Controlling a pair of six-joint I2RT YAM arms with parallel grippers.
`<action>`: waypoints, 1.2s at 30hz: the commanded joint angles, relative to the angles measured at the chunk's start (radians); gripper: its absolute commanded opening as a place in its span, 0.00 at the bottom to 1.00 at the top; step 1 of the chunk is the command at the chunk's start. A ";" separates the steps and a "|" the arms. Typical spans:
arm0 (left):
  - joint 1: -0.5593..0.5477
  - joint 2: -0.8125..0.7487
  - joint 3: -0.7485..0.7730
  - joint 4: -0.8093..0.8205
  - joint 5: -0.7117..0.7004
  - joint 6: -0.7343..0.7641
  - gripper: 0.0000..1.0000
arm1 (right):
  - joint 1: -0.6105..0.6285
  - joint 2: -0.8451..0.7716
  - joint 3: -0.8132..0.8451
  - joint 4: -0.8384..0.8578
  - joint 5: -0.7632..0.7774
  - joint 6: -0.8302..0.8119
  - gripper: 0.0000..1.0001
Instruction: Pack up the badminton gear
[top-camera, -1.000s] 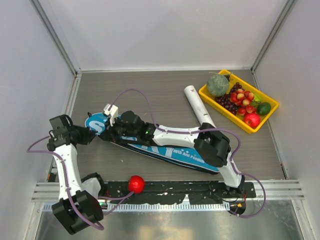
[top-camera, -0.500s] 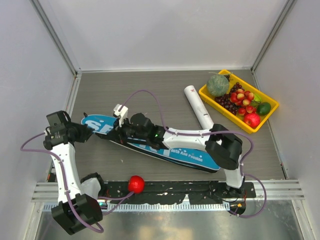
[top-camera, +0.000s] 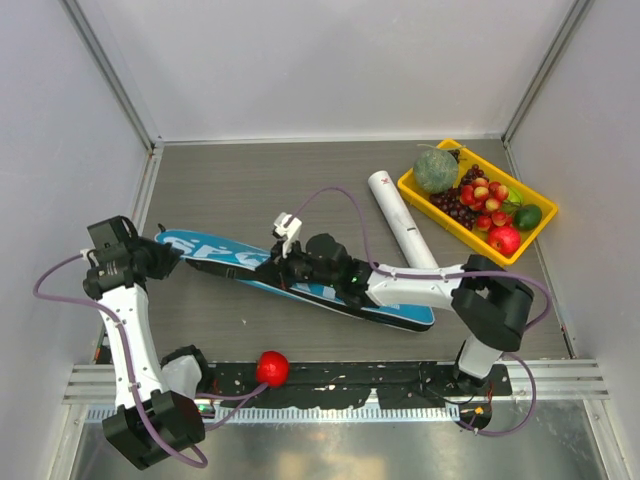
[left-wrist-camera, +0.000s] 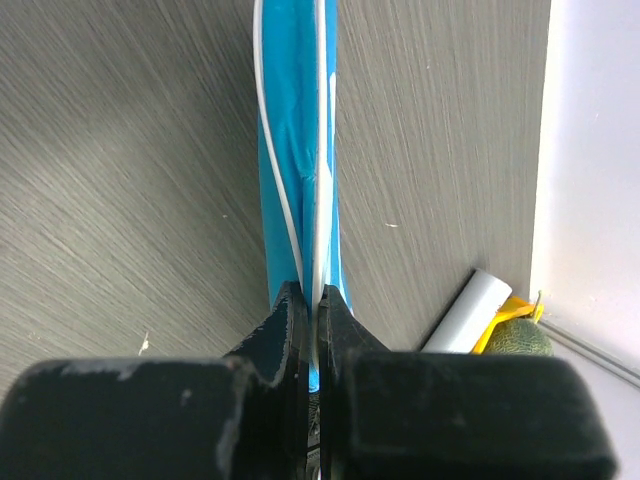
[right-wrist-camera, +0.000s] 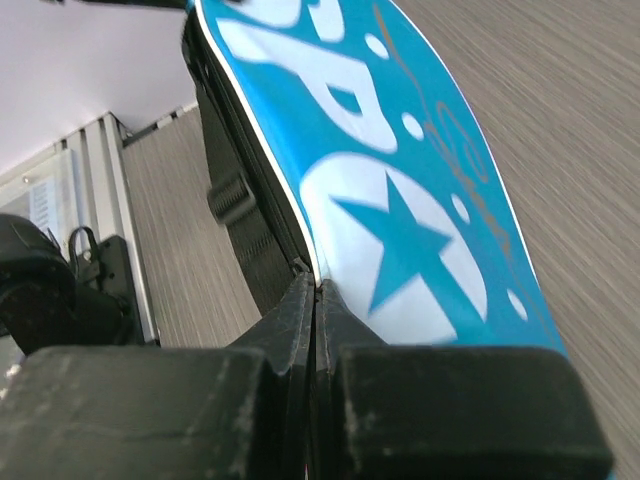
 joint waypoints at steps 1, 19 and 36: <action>0.012 -0.025 0.066 0.142 -0.049 0.067 0.00 | -0.036 -0.106 -0.145 -0.049 0.119 -0.056 0.05; 0.012 0.116 0.147 0.351 0.065 0.212 0.00 | -0.196 -0.546 -0.542 -0.184 0.349 0.029 0.05; -0.017 0.296 0.238 0.407 0.212 0.180 0.00 | -0.239 -0.763 -0.604 -0.316 0.164 0.060 0.17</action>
